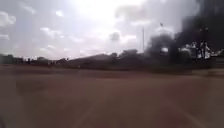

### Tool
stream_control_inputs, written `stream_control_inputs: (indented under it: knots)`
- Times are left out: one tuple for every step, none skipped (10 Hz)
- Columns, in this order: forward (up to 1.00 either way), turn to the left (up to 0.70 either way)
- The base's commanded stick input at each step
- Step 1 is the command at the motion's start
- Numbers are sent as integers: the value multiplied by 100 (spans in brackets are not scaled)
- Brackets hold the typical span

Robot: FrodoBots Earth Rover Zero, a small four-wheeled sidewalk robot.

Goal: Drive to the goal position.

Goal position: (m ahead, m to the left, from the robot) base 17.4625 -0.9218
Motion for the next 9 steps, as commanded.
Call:
stream_control_inputs:
  knots:
    - [70, 0]
    - [70, 0]
    - [70, 0]
    - [70, 0]
    - [70, 0]
    - [70, 0]
    - [70, 0]
    - [70, 0]
    - [70, 0]
